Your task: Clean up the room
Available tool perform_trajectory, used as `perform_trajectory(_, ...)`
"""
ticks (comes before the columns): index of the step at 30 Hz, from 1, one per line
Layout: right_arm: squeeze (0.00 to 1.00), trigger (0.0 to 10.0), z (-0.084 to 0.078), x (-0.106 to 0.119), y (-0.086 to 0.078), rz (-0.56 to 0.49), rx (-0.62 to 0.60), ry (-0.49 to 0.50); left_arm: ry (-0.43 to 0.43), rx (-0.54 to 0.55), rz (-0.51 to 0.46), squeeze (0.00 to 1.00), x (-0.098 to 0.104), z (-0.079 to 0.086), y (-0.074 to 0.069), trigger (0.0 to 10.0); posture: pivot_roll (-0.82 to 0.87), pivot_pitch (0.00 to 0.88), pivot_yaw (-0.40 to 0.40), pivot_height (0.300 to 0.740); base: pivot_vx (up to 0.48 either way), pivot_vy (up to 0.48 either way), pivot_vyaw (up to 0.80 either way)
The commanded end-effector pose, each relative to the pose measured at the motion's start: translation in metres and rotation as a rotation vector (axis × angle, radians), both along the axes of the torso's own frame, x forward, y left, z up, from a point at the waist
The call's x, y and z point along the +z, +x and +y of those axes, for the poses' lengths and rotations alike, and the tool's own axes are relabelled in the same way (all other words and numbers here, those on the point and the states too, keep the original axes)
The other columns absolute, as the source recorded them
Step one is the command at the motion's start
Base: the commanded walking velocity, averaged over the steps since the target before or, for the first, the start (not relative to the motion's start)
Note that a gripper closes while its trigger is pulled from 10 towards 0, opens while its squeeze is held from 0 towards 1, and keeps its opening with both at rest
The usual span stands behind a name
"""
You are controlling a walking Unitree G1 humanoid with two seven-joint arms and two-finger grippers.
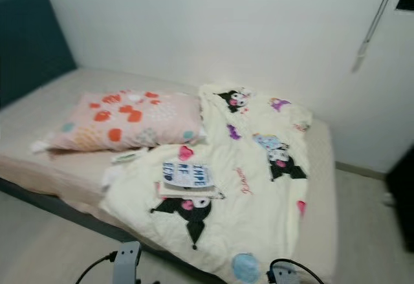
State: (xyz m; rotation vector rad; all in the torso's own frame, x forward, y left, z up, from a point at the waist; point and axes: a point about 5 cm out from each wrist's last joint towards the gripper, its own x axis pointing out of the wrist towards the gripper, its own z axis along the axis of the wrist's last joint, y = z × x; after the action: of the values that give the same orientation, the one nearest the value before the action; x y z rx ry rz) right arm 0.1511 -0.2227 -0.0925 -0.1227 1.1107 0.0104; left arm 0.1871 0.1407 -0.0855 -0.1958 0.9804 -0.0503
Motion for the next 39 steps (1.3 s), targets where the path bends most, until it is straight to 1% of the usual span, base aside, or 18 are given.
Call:
perform_trajectory(1, 0.0, 10.0, -0.001, 0.0, -0.001, 0.013, 0.028, -0.007, 0.002, 0.02, 0.011, 0.0, -0.003, 0.0, -0.006, 10.0, -0.14, 0.039, -0.125, 0.74, 0.0, 0.0, 0.0)
perform_trajectory(6, 0.0, 10.0, -0.003, 0.001, 0.002, 0.009, 0.03, -0.013, 0.002, 0.015, 0.022, 0.0, -0.005, -0.001, -0.01, 10.0, -0.13, 0.035, -0.111, 0.74, 0.0, 0.0, 0.0)
perform_trajectory(7, 0.0, 10.0, -0.002, 0.002, 0.003, 0.005, 0.029, -0.01, 0.01, 0.007, 0.024, 0.0, -0.005, 0.0, -0.011, 10.0, -0.12, 0.031, -0.095, 0.74, 0.0, 0.0, 0.0)
perform_trajectory(10, 0.0, 10.0, 0.0, 0.002, 0.005, 0.001, 0.029, -0.006, 0.018, -0.001, 0.023, 0.0, -0.005, 0.002, -0.011, 10.0, -0.12, 0.028, -0.088, 0.74, 0.0, 0.0, 0.0)
perform_trajectory(11, 0.0, 10.0, 0.004, 0.002, 0.007, -0.006, 0.026, 0.004, 0.028, -0.012, 0.019, 0.0, -0.004, 0.005, -0.009, 10.0, -0.12, 0.023, -0.071, 0.74, 0.0, 0.0, 0.0)
perform_trajectory(12, 0.0, 10.0, 0.004, 0.002, 0.007, -0.006, 0.026, 0.004, 0.028, -0.012, 0.019, 0.0, -0.004, 0.005, -0.009, 10.0, -0.12, 0.023, -0.071, 0.74, 0.0, 0.0, 0.0)
perform_trajectory(13, 0.0, 10.0, 0.009, 0.002, 0.009, -0.011, 0.025, 0.016, 0.035, -0.018, 0.011, 0.0, -0.003, 0.008, -0.006, 10.0, -0.12, 0.025, -0.066, 0.74, 0.0, 0.0, 0.0)
perform_trajectory(14, 0.0, 10.0, 0.009, 0.002, 0.009, -0.011, 0.025, 0.016, 0.035, -0.018, 0.011, 0.0, -0.003, 0.008, -0.006, 10.0, -0.12, 0.025, -0.066, 0.74, 0.0, 0.0, 0.0)
perform_trajectory(15, 0.0, 10.0, 0.016, 0.001, 0.011, -0.019, 0.023, 0.033, 0.041, -0.024, -0.003, 0.0, 0.0, 0.011, -0.001, 10.0, -0.12, 0.025, -0.059, 0.74, 0.0, 0.0, 0.0)
perform_trajectory(16, 0.0, 10.0, 0.016, 0.001, 0.011, -0.019, 0.023, 0.033, 0.041, -0.024, -0.003, 0.0, 0.0, 0.011, -0.001, 10.0, -0.12, 0.025, -0.059, 0.74, 0.0, 0.0, 0.0)
perform_trajectory(17, 0.0, 10.0, 0.021, 0.001, 0.012, -0.024, 0.021, 0.045, 0.04, -0.034, -0.011, 0.0, 0.001, 0.01, 0.002, 10.0, -0.12, 0.026, -0.054, 0.74, 0.0, -0.3, 0.0)
perform_trajectory(18, 0.0, 10.0, 0.022, 0.001, 0.013, -0.026, 0.019, 0.048, 0.039, -0.039, -0.014, 0.0, 0.002, 0.01, 0.003, 10.0, -0.12, 0.027, -0.051, 0.74, 0.0, -0.311, 0.0)
perform_trajectory(26, 0.0, 10.0, 0.023, 0.002, 0.015, -0.032, 0.013, 0.049, 0.03, -0.05, -0.019, 0.0, 0.002, 0.005, 0.005, 10.0, -0.12, 0.023, -0.047, 0.74, 0.0, -0.377, 0.0)
perform_trajectory(36, 0.0, 10.0, 0.02, 0.003, 0.016, -0.036, 0.004, 0.042, 0.022, -0.051, -0.018, 0.0, 0.002, 0.004, 0.004, 10.0, -0.13, 0.024, -0.044, 0.74, 0.0, -0.39, 0.0)
perform_trajectory(39, 0.0, 10.0, 0.019, 0.003, 0.017, -0.039, -0.004, 0.039, 0.015, -0.036, -0.018, 0.0, 0.003, 0.005, 0.005, 10.0, -0.13, 0.025, -0.043, 0.74, 0.0, 0.0, 0.0)
